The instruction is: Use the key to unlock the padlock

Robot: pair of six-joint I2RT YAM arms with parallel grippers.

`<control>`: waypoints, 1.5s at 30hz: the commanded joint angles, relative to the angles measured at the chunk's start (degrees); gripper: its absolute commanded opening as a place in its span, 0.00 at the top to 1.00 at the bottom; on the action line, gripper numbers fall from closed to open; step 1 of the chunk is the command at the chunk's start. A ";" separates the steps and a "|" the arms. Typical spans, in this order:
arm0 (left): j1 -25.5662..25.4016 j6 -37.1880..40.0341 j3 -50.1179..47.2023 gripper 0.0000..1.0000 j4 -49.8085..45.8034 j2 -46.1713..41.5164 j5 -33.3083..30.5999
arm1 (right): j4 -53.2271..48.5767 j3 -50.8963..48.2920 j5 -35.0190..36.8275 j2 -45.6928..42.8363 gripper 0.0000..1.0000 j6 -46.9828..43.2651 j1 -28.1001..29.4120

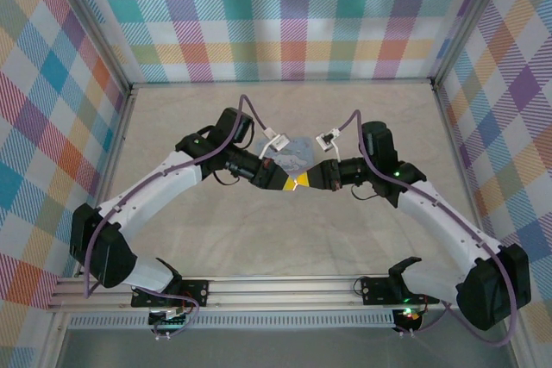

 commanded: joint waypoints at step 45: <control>-1.93 -40.66 -23.11 0.57 67.90 -7.79 -20.69 | 44.00 -16.44 36.61 -7.69 1.00 25.83 5.52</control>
